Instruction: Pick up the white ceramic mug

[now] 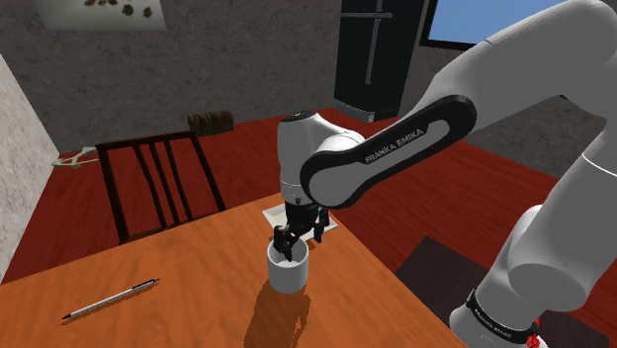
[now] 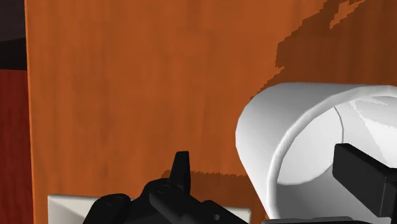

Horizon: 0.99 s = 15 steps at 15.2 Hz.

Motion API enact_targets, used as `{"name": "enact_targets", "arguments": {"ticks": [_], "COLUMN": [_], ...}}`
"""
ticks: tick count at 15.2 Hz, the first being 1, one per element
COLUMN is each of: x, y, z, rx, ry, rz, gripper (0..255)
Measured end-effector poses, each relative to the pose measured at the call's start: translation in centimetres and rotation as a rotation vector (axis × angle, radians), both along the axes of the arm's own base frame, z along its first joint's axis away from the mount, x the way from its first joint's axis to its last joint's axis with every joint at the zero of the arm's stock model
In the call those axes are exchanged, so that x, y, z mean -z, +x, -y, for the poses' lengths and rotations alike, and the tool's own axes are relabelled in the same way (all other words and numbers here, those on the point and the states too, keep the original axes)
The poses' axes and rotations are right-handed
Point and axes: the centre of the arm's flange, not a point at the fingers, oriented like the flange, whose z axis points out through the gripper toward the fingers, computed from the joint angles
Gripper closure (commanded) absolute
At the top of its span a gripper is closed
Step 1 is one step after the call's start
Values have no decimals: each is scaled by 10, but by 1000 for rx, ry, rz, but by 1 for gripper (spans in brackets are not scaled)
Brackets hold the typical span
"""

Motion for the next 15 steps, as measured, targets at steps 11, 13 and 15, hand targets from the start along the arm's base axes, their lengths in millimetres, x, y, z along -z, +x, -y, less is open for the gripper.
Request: {"name": "enact_targets", "arguments": {"ticks": [11, 13, 15], "x": [0, -8, -19], "y": [0, 0, 0], "z": [0, 0, 0], "rx": [0, 0, 0], "ry": [0, 0, 0], "rz": [0, 0, 0], "gripper": [255, 255, 255]}}
